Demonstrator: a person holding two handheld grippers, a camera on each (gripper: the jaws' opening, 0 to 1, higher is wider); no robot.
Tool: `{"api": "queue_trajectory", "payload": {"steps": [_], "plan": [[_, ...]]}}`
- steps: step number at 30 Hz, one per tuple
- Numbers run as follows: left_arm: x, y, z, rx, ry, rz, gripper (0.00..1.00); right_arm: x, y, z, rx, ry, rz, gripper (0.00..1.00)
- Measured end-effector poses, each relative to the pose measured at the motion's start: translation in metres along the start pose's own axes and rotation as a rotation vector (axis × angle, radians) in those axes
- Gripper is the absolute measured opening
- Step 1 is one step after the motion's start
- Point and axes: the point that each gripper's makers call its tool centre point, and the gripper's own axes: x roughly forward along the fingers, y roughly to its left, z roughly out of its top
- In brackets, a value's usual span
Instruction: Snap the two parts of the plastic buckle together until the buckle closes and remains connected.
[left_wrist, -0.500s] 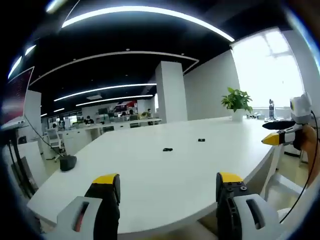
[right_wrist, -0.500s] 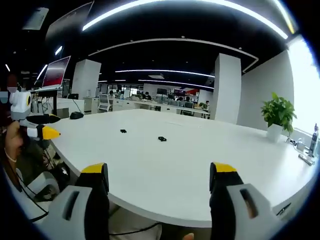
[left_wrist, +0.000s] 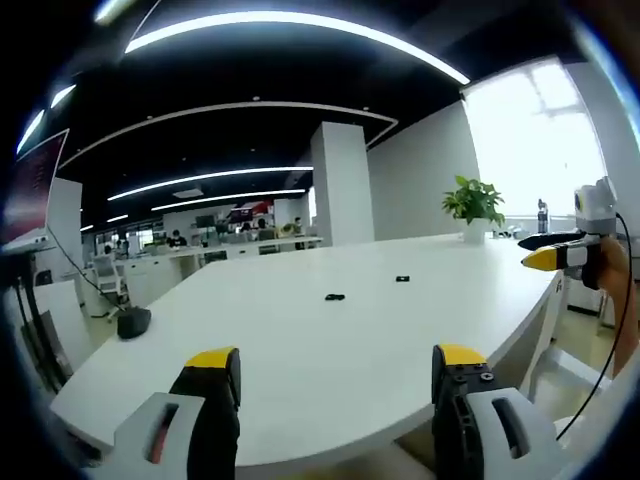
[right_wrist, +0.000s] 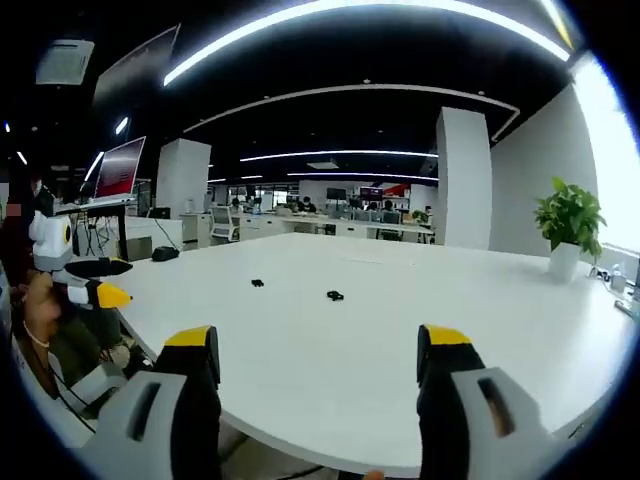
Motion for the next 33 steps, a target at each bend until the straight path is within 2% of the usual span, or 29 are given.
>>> {"api": "queue_trajectory", "payload": {"steps": [8, 14, 21, 27, 33], "plan": [[0.001, -0.001, 0.0, 0.003, 0.001, -0.003, 0.79, 0.007, -0.01, 0.012, -0.034, -0.001, 0.004, 0.82], [0.002, -0.003, 0.0, 0.009, 0.006, -0.008, 0.79, 0.021, -0.011, 0.017, -0.051, 0.005, 0.016, 0.82], [0.003, -0.005, -0.002, 0.011, 0.011, -0.02, 0.79, 0.033, -0.014, 0.029, -0.065, -0.046, 0.022, 0.84], [0.003, -0.006, -0.001, 0.011, 0.009, -0.021, 0.79, 0.041, -0.018, 0.032, -0.078, -0.055, 0.026, 0.86], [0.003, -0.007, -0.001, 0.012, 0.009, -0.024, 0.79, 0.055, -0.013, 0.028, -0.1, -0.044, 0.067, 0.87]]}}
